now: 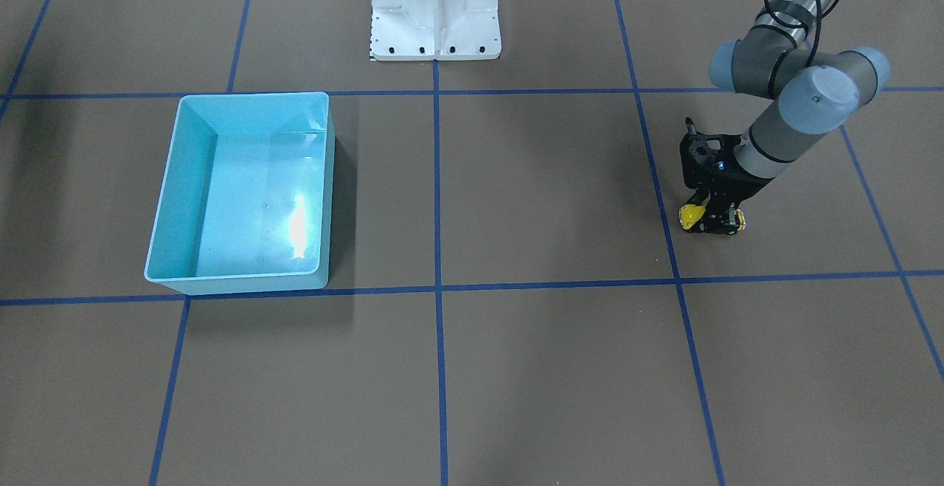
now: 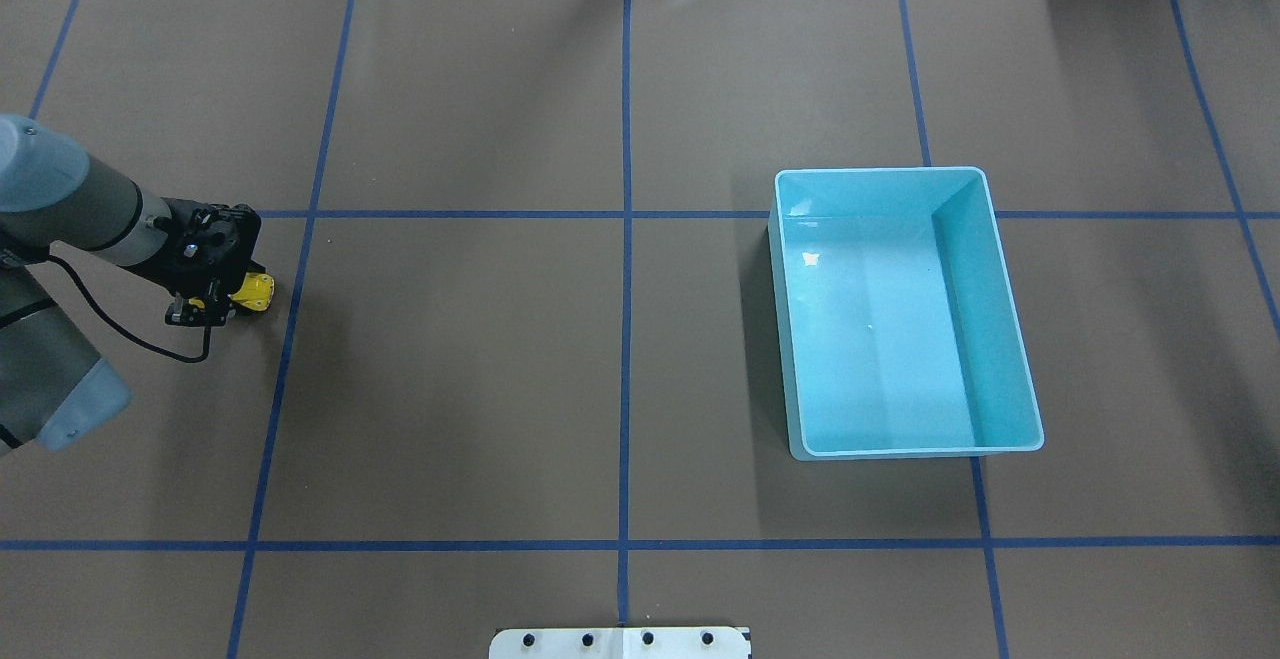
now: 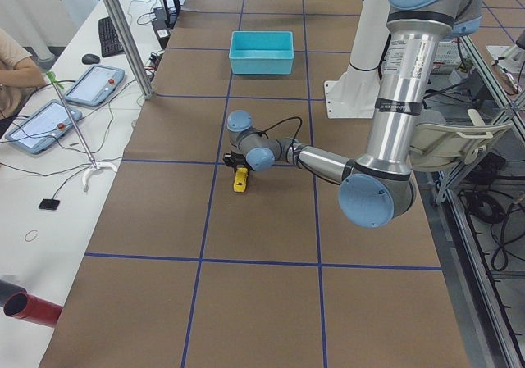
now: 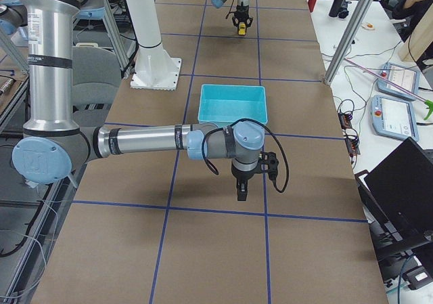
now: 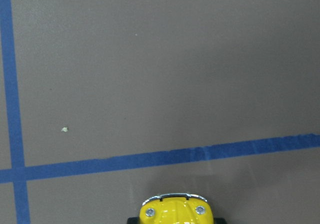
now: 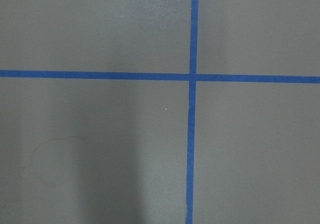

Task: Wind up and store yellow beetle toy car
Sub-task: 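Drag the car backward with the left gripper to wind it up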

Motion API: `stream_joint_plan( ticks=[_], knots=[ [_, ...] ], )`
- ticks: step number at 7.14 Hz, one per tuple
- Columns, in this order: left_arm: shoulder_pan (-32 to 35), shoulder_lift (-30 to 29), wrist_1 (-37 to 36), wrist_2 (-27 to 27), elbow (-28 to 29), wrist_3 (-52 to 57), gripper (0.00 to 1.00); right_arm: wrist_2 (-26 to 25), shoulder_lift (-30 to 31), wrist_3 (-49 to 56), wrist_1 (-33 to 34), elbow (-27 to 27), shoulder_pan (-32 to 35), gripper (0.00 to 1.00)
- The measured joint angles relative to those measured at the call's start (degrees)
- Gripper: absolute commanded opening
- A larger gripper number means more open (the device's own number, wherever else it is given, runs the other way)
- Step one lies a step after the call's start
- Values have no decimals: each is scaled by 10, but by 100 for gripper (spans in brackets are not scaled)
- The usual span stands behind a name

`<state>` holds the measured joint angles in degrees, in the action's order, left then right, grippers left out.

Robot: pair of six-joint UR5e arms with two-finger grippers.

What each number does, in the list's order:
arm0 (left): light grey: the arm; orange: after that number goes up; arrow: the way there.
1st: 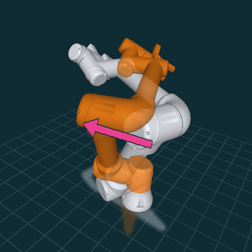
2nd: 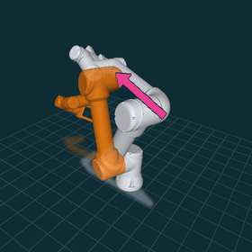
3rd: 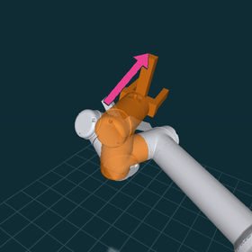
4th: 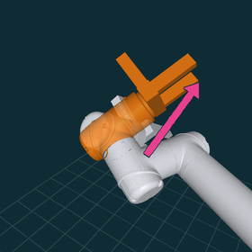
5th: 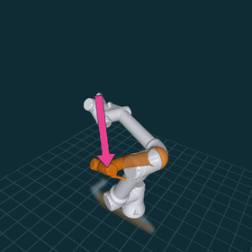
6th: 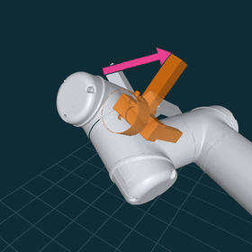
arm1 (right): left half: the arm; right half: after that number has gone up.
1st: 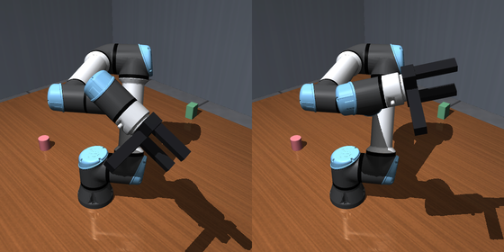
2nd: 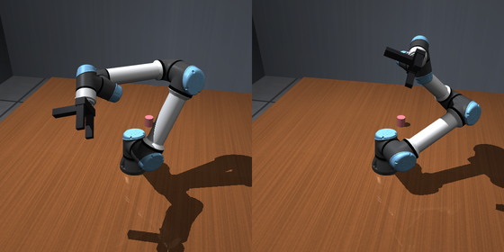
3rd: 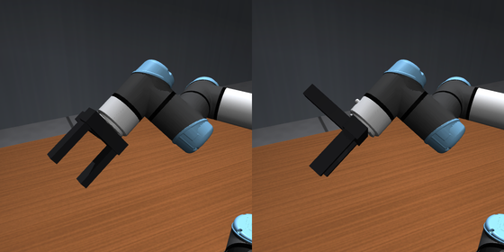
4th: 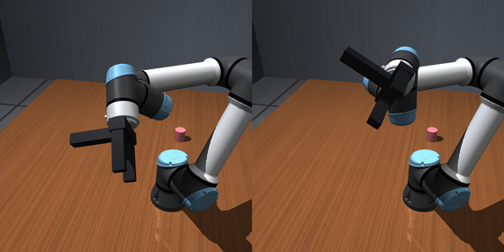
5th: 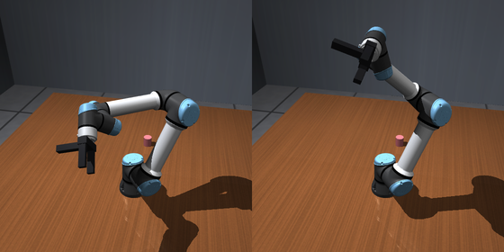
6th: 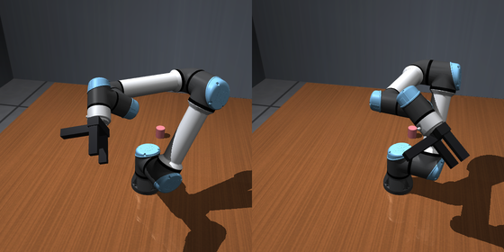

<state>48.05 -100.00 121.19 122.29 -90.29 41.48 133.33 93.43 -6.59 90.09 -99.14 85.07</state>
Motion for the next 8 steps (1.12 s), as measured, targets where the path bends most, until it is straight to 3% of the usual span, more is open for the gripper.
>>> stream_joint_plan(
  ticks=[8],
  knots=[
    [7, 21, 29, 15, 0, 1, 0, 0, 0, 0, 0, 0, 0, 100]
  ],
)
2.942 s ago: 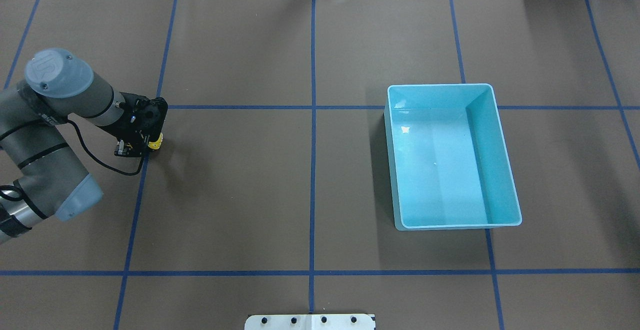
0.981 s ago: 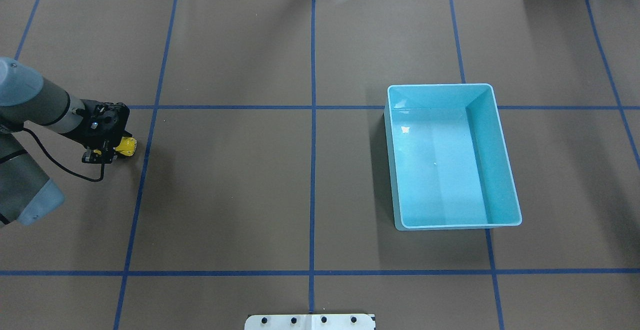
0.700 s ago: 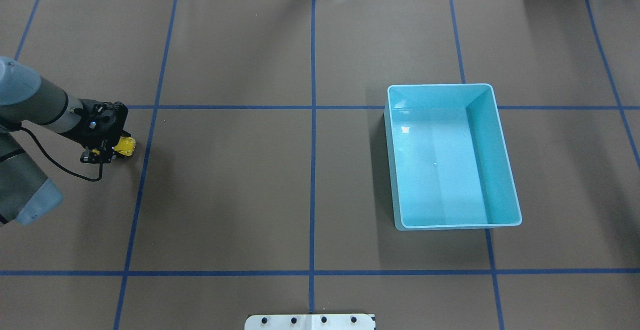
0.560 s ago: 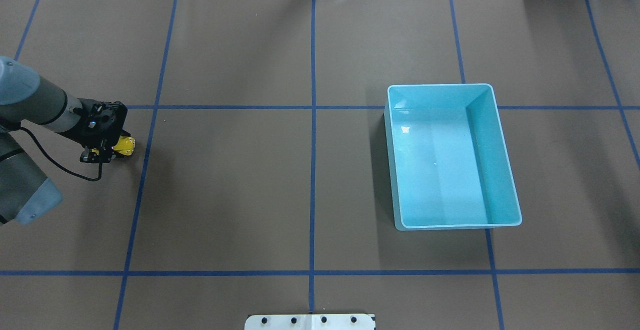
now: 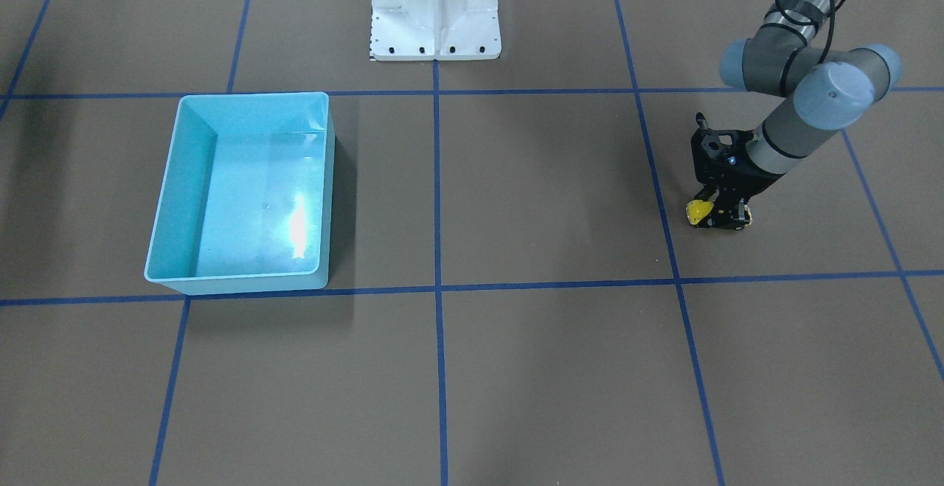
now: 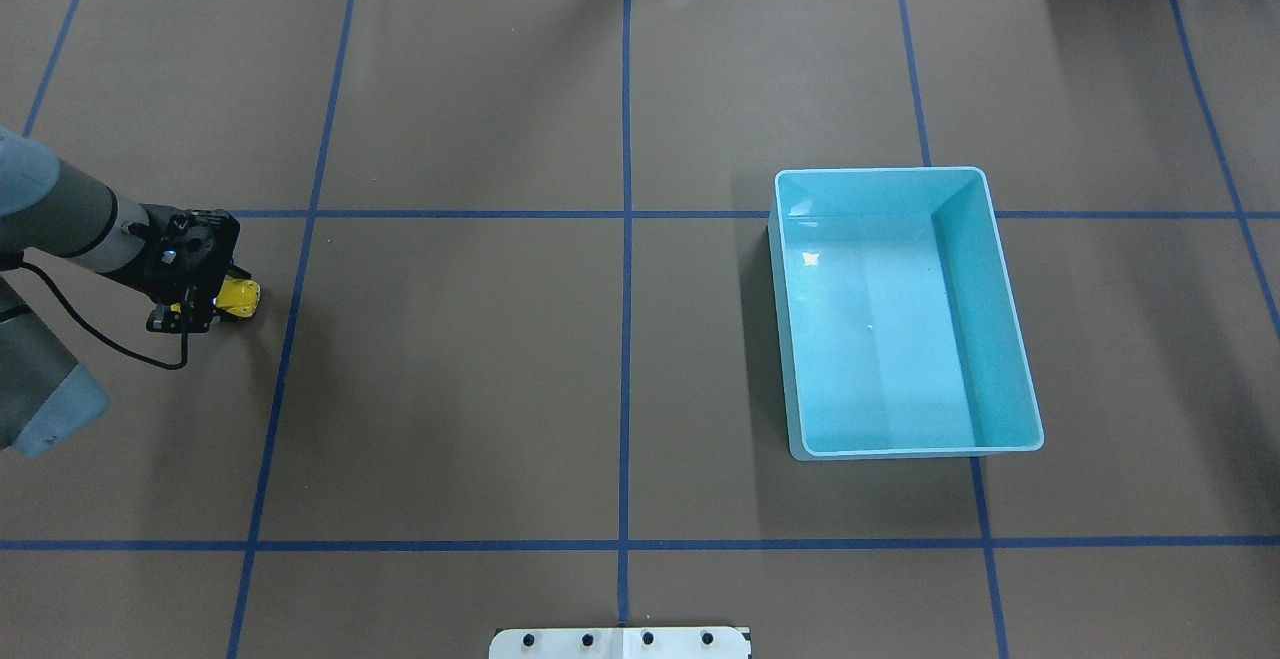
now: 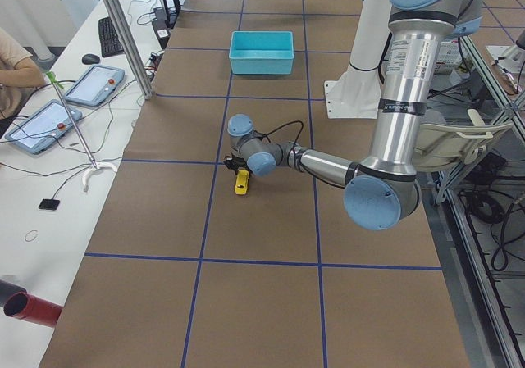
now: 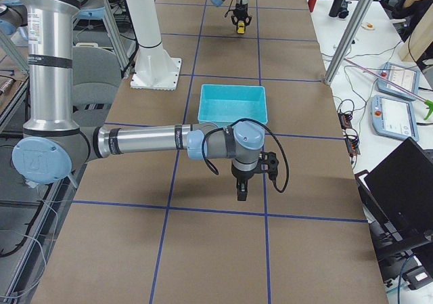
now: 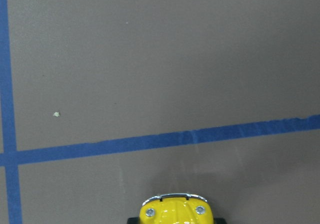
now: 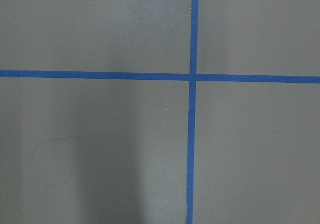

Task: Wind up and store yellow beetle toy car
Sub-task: 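Drag the car backward with the left gripper to wind it up, then release the car and lift the left gripper away, letting it roll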

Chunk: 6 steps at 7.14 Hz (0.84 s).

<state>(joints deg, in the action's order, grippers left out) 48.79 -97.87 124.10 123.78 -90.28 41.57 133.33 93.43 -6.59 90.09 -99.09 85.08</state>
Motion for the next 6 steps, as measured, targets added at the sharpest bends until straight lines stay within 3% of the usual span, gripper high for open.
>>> stream_joint_plan(
  ticks=[5, 6],
  knots=[
    [4, 26, 23, 19, -2, 14, 0, 0, 0, 0, 0, 1, 0, 100],
    [5, 28, 24, 19, -1, 17, 63, 0, 0, 0, 0, 1, 0, 100]
  ],
)
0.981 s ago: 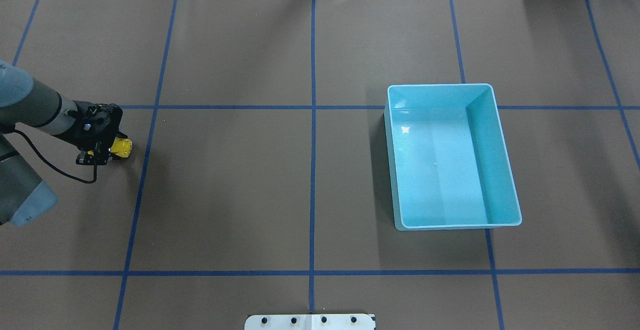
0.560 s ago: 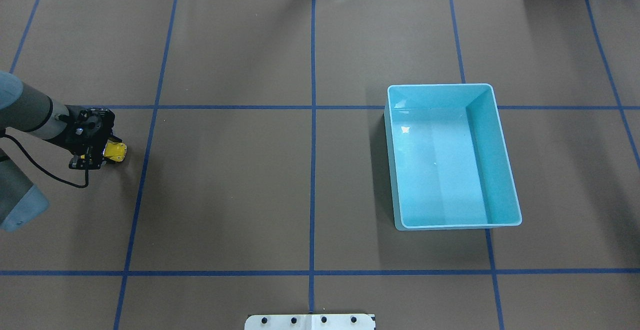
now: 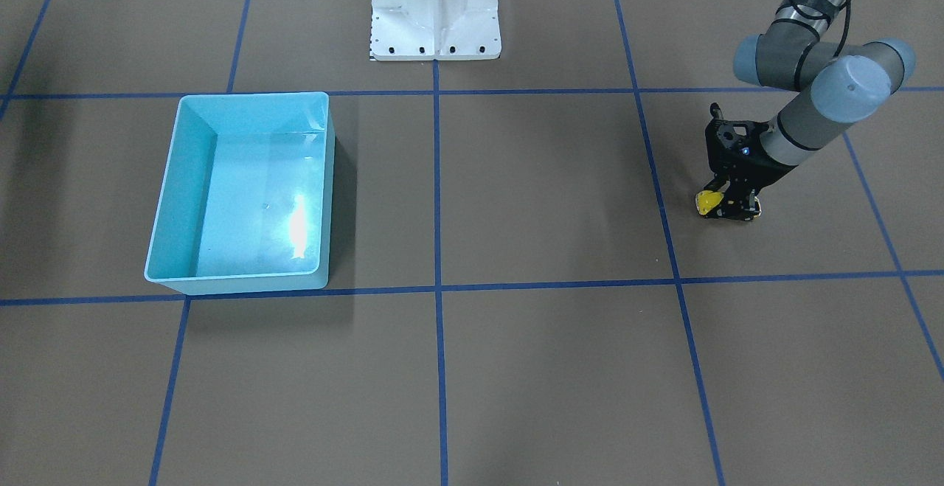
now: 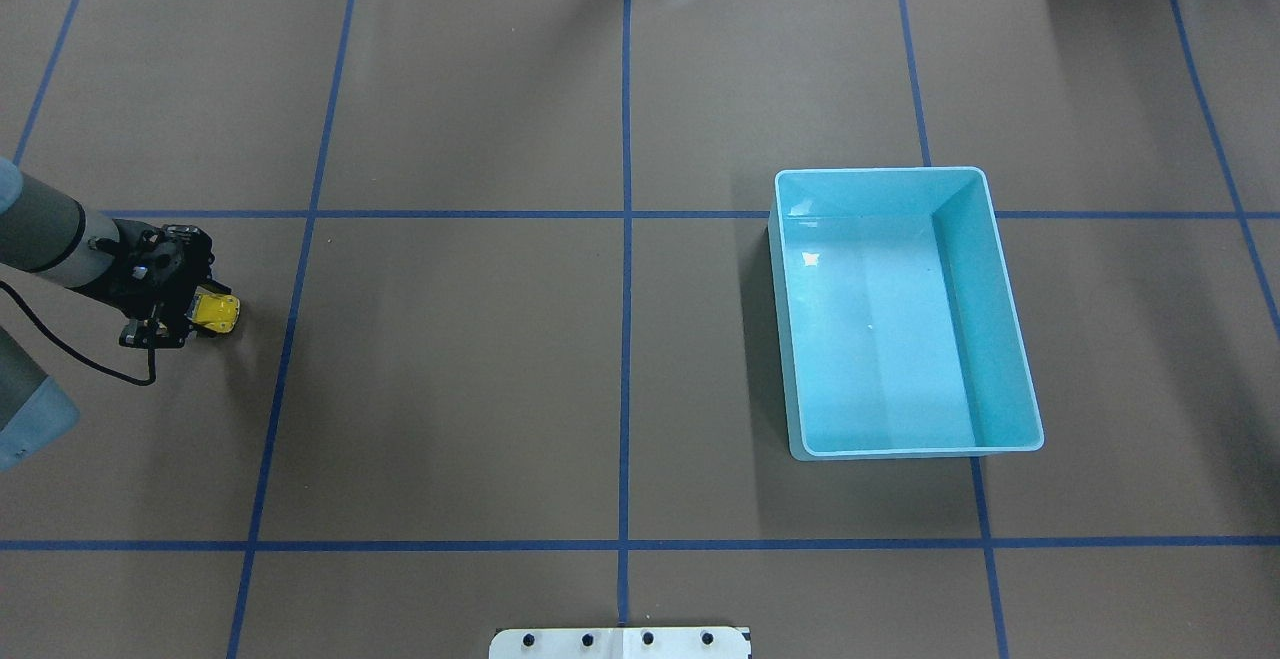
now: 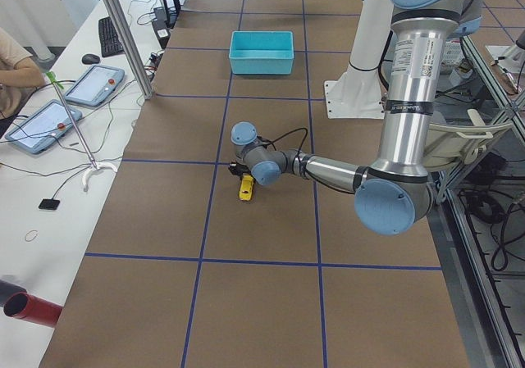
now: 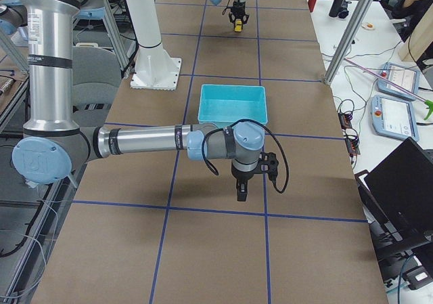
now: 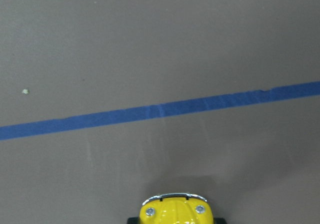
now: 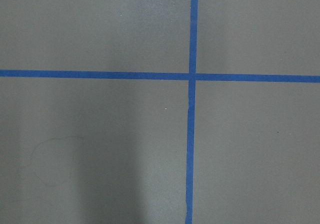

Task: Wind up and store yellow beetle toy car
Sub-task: 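Release the car and lift the left gripper away, letting it roll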

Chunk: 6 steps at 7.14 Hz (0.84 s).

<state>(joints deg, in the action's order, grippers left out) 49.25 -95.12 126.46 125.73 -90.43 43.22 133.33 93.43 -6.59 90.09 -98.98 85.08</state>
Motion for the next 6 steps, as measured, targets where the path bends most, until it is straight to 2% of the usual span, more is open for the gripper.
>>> stream_joint_plan(
  ticks=[1, 6],
  knots=[
    [0, 1, -1, 0, 1, 1, 100, 0, 0, 0, 0, 0, 0, 100],
    [4, -1, -3, -1, 0, -1, 100, 0, 0, 0, 0, -1, 0, 100]
  ],
)
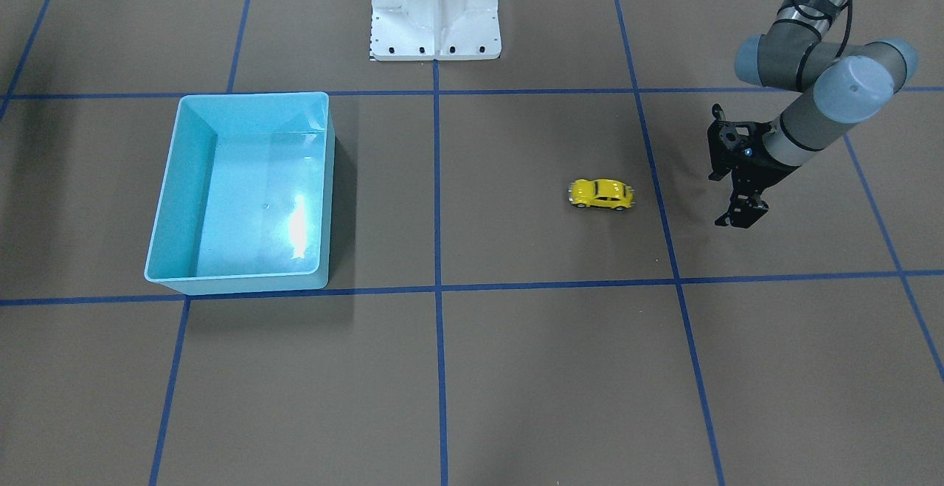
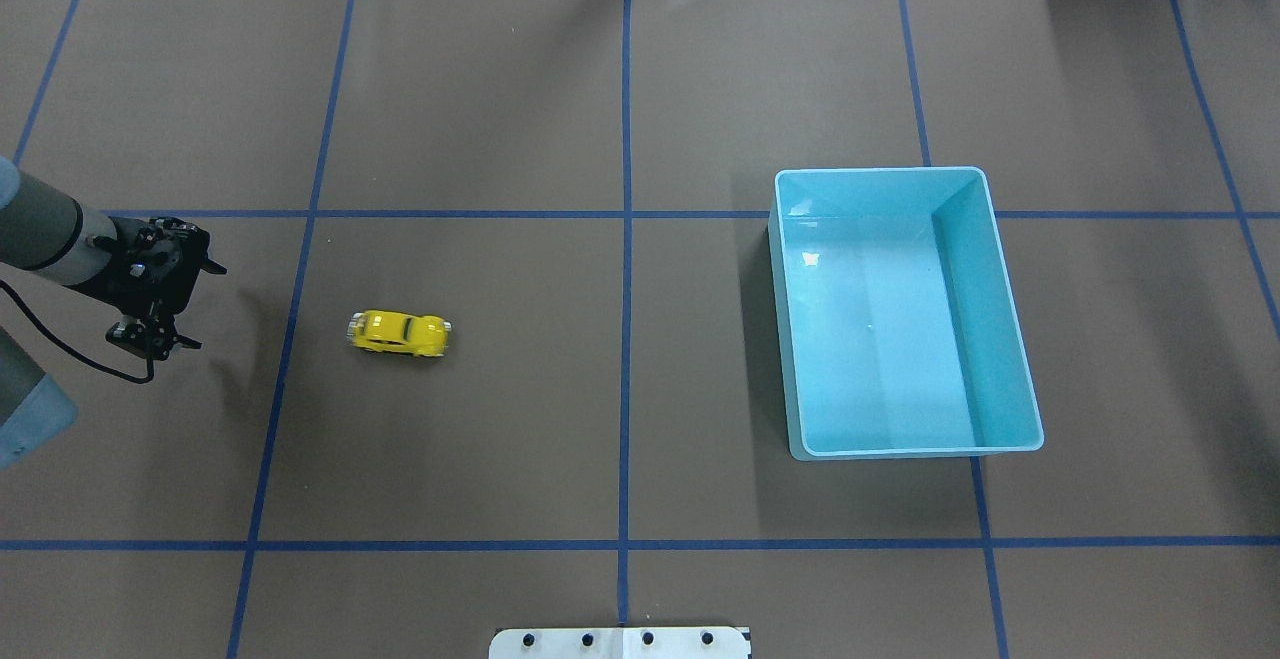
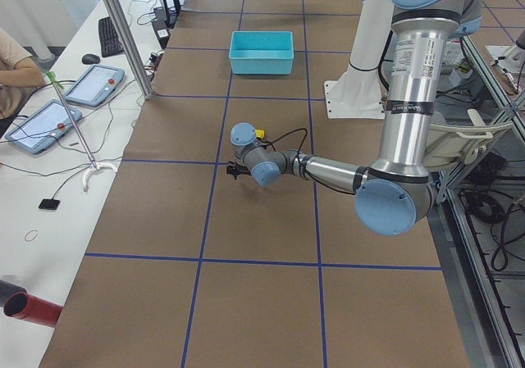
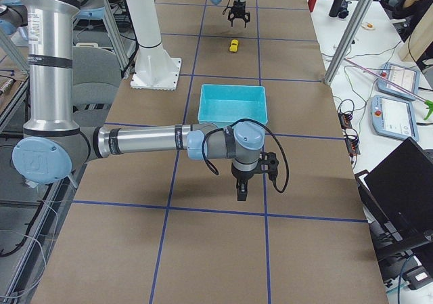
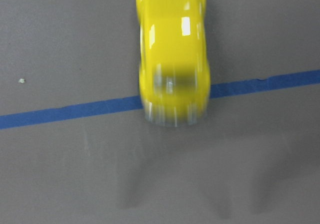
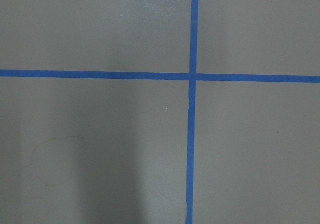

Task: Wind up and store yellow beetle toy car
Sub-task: 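Release the car and lift the left gripper away, letting it roll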

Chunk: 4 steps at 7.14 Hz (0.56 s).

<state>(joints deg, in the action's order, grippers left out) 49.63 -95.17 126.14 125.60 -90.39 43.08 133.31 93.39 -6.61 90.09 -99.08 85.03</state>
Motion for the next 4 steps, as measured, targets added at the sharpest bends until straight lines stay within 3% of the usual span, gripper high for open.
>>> stream_joint_plan(
  ticks=[4],
  knots=[
    [23, 0, -8, 0, 2, -2, 100, 0, -22, -6, 16, -19, 0, 100]
  ],
)
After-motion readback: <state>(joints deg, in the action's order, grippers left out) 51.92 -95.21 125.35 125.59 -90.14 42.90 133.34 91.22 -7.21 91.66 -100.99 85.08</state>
